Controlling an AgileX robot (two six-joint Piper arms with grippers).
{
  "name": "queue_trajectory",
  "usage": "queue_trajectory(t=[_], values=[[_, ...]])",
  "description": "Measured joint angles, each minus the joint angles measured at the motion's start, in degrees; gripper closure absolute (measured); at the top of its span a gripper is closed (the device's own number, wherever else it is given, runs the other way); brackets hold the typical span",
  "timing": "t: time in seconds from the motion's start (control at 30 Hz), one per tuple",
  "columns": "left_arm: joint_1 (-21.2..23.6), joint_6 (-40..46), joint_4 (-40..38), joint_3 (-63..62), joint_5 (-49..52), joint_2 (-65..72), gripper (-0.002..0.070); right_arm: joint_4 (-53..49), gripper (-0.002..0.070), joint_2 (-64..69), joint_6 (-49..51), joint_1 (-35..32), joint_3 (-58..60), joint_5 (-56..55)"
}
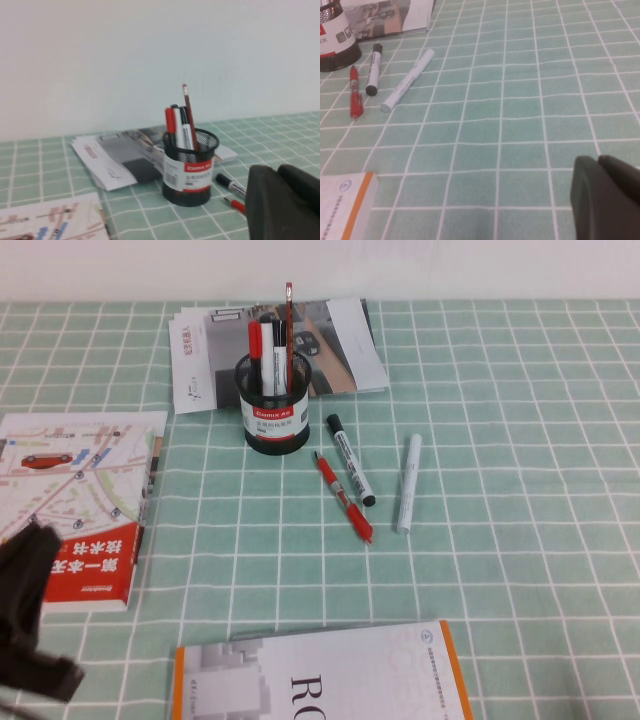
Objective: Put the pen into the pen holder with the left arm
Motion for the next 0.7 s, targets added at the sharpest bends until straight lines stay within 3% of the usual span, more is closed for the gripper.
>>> queue_trajectory(t=[0.13, 0.5, 0.7], values=[[3.12, 0.79, -0.13, 4.35, 1.27, -7.21, 0.0675, 0.00, 0.0696, 0.00, 0.00, 0.00, 0.00, 0.00], [19.80, -1.08, 1.55, 8.56, 17.19, -28.72, 0.0675, 0.00, 0.0696, 0.00, 0.00, 0.00, 0.00, 0.00], [24.10, -1.95, 2.04, 8.65, 26.69, -34.01, 0.0675, 0.00, 0.0696, 0.00, 0.00, 0.00, 0.00, 0.00]])
